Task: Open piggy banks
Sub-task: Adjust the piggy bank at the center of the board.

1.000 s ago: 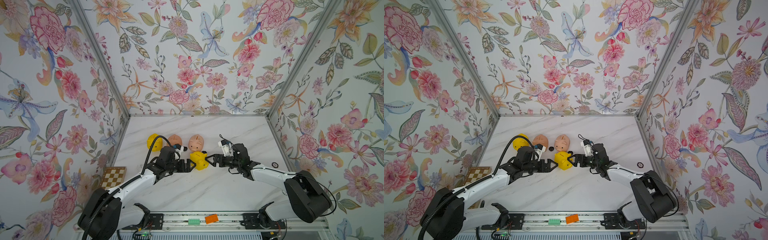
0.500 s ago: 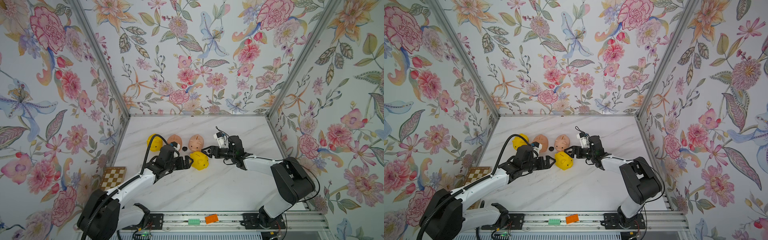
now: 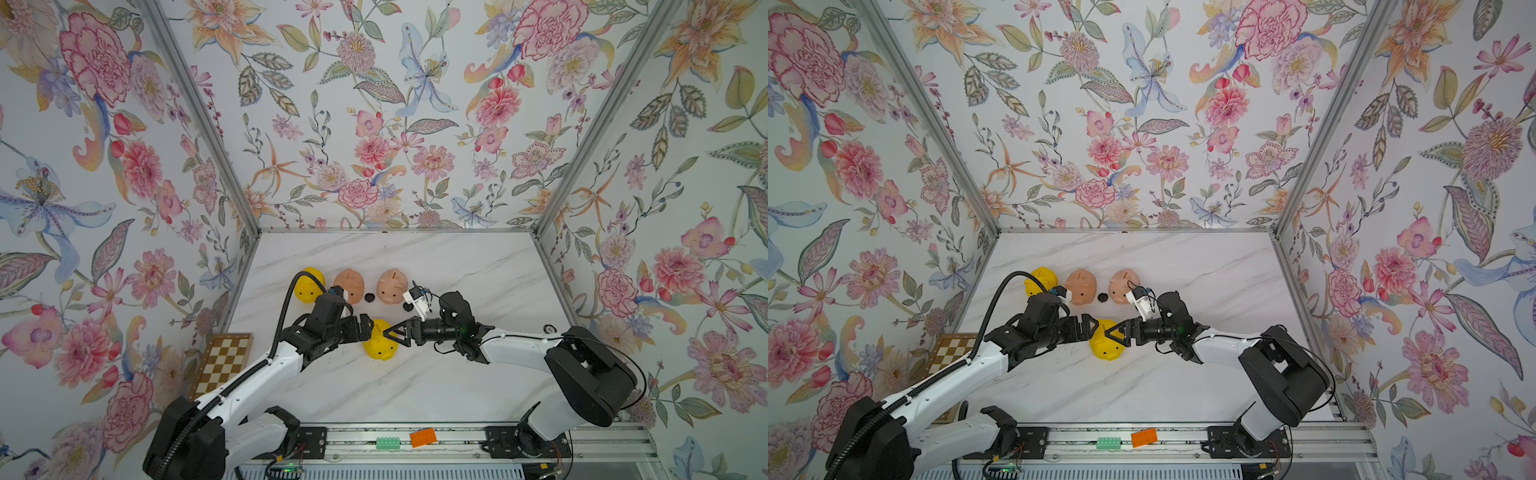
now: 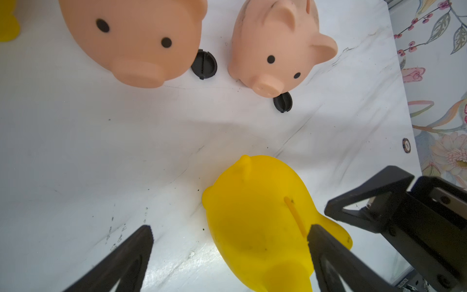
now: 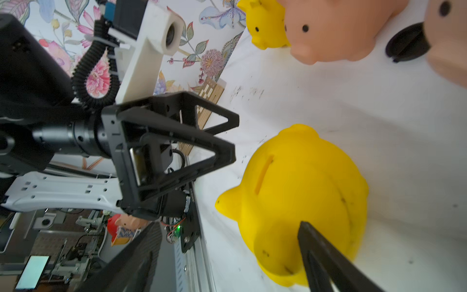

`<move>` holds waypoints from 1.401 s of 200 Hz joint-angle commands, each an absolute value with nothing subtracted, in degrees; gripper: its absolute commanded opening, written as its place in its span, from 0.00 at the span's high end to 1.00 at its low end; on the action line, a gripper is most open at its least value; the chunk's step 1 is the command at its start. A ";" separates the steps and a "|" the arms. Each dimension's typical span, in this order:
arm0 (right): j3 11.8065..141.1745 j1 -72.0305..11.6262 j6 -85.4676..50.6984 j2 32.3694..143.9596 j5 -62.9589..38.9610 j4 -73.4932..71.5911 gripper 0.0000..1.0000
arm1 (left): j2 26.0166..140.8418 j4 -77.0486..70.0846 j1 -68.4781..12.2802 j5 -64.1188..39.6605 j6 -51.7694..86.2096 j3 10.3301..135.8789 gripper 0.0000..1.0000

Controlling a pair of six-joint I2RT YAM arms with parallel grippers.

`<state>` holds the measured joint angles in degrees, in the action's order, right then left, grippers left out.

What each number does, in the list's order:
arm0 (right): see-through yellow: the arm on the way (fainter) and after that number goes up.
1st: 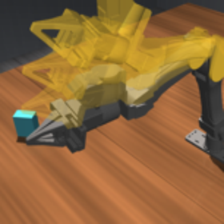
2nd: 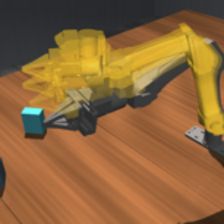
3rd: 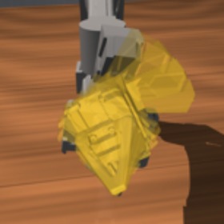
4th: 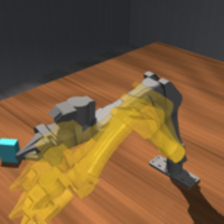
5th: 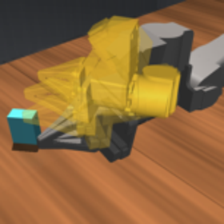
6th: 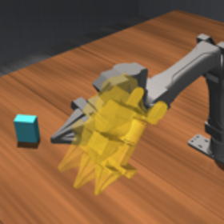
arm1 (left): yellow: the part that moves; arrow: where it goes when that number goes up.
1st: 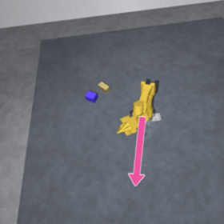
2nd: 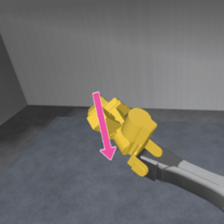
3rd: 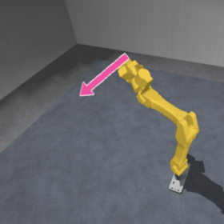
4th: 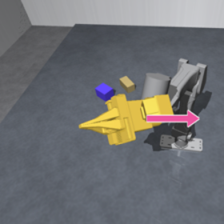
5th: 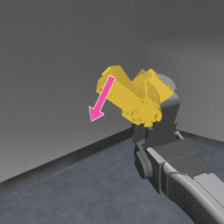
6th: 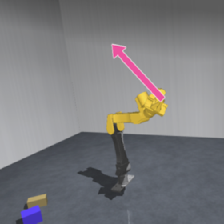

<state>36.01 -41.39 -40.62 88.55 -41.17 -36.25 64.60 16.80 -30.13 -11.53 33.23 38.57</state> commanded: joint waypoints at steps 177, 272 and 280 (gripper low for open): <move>28.41 -26.39 -38.79 73.20 -28.83 -23.91 0.05 | 90.85 52.02 -54.57 17.18 28.19 74.35 0.01; 28.30 -26.02 -38.62 73.95 -29.51 -24.52 0.05 | 92.27 57.74 -55.82 19.33 29.00 74.90 0.05; 28.38 -26.02 -38.74 74.21 -29.60 -24.76 0.05 | 91.33 57.74 -55.83 18.88 28.93 74.24 0.05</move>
<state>29.02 -26.22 -39.44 74.13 -29.50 -24.62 94.39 53.95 -55.22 16.60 28.93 74.15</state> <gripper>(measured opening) 0.949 0.956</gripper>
